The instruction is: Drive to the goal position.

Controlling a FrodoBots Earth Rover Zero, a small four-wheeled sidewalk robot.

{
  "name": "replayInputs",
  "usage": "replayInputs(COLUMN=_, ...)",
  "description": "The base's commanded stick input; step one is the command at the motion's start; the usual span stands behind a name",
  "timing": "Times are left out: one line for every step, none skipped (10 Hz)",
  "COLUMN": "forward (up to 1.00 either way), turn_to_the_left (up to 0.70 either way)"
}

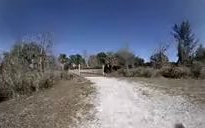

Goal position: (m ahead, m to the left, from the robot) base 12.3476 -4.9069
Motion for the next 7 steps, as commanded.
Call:
replayInputs(forward=0.70, turn_to_the_left=-0.08)
replayInputs(forward=0.70, turn_to_the_left=-0.07)
replayInputs(forward=0.70, turn_to_the_left=-0.05)
replayInputs(forward=0.70, turn_to_the_left=-0.03)
replayInputs(forward=0.70, turn_to_the_left=-0.01)
replayInputs(forward=0.70, turn_to_the_left=0.00)
replayInputs(forward=0.70, turn_to_the_left=0.00)
